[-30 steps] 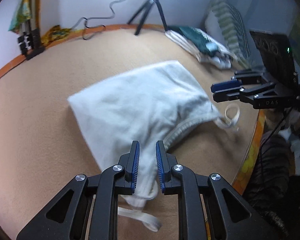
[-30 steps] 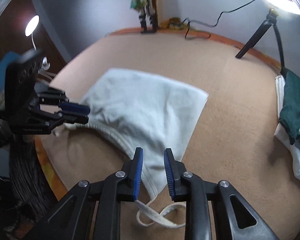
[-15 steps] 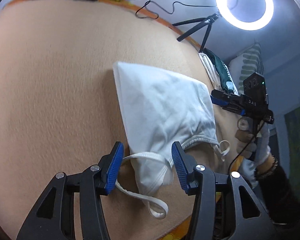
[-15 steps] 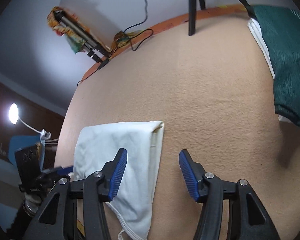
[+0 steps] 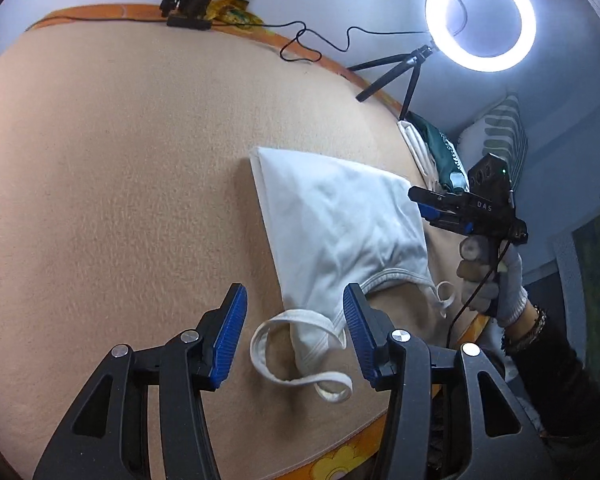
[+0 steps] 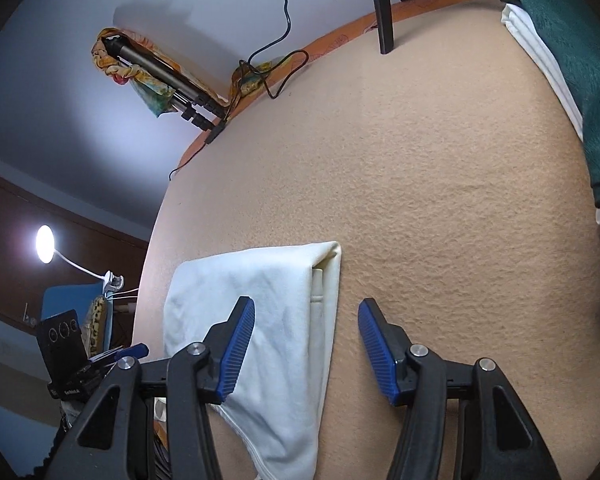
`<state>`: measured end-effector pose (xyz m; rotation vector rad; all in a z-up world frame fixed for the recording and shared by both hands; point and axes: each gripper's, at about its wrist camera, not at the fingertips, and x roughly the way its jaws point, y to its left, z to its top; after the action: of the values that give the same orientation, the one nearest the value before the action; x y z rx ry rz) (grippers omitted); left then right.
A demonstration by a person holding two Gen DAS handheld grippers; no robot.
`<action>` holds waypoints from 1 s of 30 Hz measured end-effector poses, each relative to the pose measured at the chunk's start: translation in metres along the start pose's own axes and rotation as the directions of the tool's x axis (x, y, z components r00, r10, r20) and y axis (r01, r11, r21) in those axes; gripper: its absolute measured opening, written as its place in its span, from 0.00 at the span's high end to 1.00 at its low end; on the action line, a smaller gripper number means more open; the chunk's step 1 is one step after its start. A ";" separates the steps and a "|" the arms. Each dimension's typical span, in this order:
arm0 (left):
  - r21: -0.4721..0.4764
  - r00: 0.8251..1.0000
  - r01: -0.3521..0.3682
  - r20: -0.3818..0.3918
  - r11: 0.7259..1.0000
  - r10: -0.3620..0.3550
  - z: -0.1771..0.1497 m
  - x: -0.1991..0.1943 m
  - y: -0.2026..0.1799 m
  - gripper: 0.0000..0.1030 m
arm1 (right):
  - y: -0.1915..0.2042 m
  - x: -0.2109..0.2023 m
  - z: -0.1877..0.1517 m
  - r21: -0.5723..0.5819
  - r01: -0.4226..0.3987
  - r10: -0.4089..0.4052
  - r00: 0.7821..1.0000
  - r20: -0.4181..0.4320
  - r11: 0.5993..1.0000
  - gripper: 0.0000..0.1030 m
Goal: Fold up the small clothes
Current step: 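Close both tools on the strap edge of the folded camisole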
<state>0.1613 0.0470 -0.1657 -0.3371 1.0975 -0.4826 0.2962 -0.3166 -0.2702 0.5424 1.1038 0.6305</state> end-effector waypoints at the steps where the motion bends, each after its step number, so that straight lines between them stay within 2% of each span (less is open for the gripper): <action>1: -0.012 1.000 0.008 -0.021 1.000 -0.009 0.000 0.008 0.002 0.53 | 0.000 0.001 0.000 0.001 -0.010 0.010 1.000 -0.002 1.000 0.44; 5: -0.056 0.996 0.050 -0.071 0.997 -0.054 -0.004 0.031 0.008 0.54 | -0.001 0.000 -0.002 0.000 -0.025 0.025 1.000 0.011 1.000 0.46; 7: -0.049 0.995 0.080 -0.049 0.996 -0.083 -0.006 0.032 0.009 0.55 | -0.002 0.002 -0.004 -0.005 -0.042 0.042 0.999 -0.001 0.999 0.58; 10: -0.058 0.992 0.112 -0.044 0.992 -0.115 -0.005 0.034 0.008 0.56 | -0.003 0.003 -0.006 -0.009 -0.063 0.063 0.998 0.006 0.998 0.59; 14: -0.053 0.992 0.120 -0.035 0.991 -0.122 -0.003 0.040 0.006 0.70 | -0.006 0.007 -0.007 0.022 -0.110 0.110 0.994 0.011 0.994 0.63; 18: -0.067 0.992 0.122 -0.017 0.990 -0.123 -0.003 0.044 0.006 0.78 | -0.001 0.012 -0.010 0.022 -0.130 0.130 0.991 0.018 0.991 0.64; 20: -0.067 0.994 0.105 -0.010 0.992 -0.106 -0.003 0.045 0.006 0.87 | 0.003 0.014 -0.010 0.024 -0.115 0.115 0.993 0.013 0.993 0.65; 22: -0.055 0.997 0.079 -0.001 0.995 -0.079 -0.003 0.045 0.002 0.89 | 0.008 0.016 -0.011 0.013 -0.090 0.090 0.996 0.005 0.996 0.73; 25: -0.013 1.000 0.026 0.013 1.000 -0.026 -0.005 0.046 -0.009 0.91 | 0.017 0.016 -0.014 -0.017 -0.034 0.034 0.999 0.005 0.999 0.86; 27: 0.027 0.999 -0.012 0.031 1.000 0.011 -0.006 0.044 -0.018 0.91 | 0.022 0.013 -0.015 -0.027 -0.016 0.016 1.000 0.015 1.000 0.91; 30: 0.094 0.996 -0.069 0.064 0.993 0.063 -0.008 0.041 -0.031 0.92 | 0.035 0.005 -0.017 -0.063 0.019 -0.016 0.999 0.039 0.998 0.92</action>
<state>0.1628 -0.0015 -0.1852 -0.2293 1.0199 -0.4617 0.2756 -0.2863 -0.2553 0.4885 1.0478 0.6351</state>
